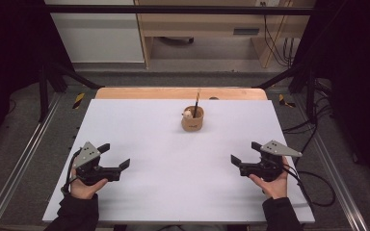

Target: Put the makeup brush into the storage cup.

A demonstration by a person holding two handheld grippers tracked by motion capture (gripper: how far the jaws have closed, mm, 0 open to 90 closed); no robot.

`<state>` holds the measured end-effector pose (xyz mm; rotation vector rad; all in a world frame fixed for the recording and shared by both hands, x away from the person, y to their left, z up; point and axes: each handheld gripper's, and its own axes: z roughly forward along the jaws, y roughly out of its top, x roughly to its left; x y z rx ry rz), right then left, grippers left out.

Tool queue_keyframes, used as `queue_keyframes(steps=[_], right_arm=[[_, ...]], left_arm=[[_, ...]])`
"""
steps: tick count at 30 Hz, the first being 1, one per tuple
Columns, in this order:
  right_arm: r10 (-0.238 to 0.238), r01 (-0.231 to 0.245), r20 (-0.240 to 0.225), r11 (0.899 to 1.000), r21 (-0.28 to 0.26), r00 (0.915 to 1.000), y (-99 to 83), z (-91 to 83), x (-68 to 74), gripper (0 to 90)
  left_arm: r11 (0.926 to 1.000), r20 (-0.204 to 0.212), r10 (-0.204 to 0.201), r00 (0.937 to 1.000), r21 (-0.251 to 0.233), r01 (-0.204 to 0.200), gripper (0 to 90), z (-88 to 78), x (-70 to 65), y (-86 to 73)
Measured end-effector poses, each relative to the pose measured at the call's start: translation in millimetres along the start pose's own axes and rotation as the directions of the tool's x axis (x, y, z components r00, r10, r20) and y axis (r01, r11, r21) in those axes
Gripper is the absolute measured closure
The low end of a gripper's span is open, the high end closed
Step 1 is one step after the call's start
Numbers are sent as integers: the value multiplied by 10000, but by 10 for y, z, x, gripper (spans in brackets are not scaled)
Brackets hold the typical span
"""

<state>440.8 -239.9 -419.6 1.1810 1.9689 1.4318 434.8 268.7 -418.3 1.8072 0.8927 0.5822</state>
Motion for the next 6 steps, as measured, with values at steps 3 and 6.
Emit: queue_keyframes(steps=[3, 6], right_arm=[[11, -12, 41, 10000, 68, 10000, -28, -16, -16, 38], [36, -36, 62, 10000, 24, 10000, -41, -30, -25, 38]], left_arm=[[10000, -6, -6, 10000, 20, 6, 54, 1, 1, -9], [10000, -26, -15, 10000, 25, 15, 54, 5, 4, -13]])
